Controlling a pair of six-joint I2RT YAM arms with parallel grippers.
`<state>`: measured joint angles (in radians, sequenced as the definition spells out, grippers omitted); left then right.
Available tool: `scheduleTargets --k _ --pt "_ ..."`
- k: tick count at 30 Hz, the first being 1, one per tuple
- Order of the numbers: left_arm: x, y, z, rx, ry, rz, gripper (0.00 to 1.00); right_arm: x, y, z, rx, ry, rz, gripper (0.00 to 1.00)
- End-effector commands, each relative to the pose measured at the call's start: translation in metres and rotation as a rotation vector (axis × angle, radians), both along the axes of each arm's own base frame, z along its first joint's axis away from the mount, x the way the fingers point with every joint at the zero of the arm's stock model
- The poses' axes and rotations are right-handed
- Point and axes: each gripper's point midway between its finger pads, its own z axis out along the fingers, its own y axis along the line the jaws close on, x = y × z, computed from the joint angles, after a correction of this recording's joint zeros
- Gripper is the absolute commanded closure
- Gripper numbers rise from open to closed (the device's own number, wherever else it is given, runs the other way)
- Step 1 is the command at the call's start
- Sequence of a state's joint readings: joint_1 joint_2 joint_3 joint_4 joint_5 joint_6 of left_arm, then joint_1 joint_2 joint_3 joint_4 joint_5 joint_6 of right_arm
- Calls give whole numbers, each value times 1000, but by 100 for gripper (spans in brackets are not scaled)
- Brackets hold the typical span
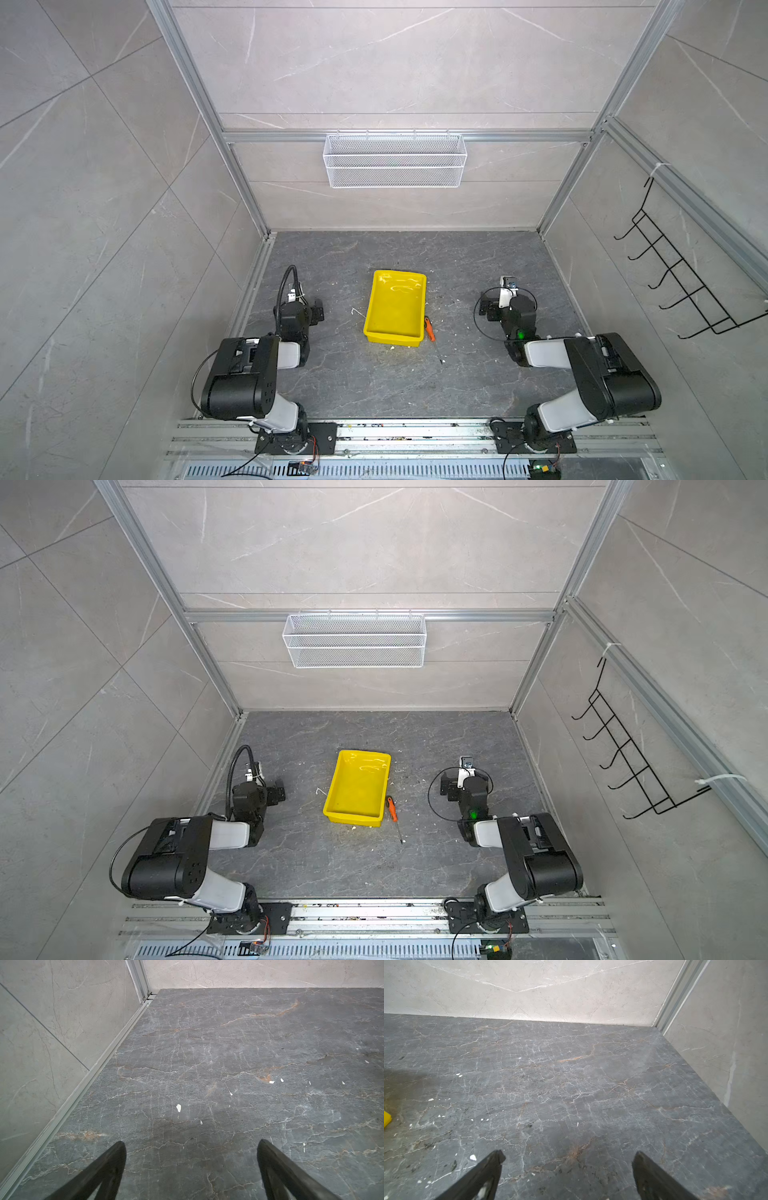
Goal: Put the screwdriver in the bin
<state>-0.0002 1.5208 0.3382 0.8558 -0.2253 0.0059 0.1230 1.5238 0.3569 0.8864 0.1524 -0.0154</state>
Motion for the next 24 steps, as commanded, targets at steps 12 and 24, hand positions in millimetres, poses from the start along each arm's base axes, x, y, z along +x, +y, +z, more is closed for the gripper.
scheduleTargets --k 12,24 --pt "5 -1 14 -18 -53 -2 0 1 7 2 18 0 37 1" --pt "5 -2 14 -18 -53 -4 0 1 7 1 18 2 37 1"
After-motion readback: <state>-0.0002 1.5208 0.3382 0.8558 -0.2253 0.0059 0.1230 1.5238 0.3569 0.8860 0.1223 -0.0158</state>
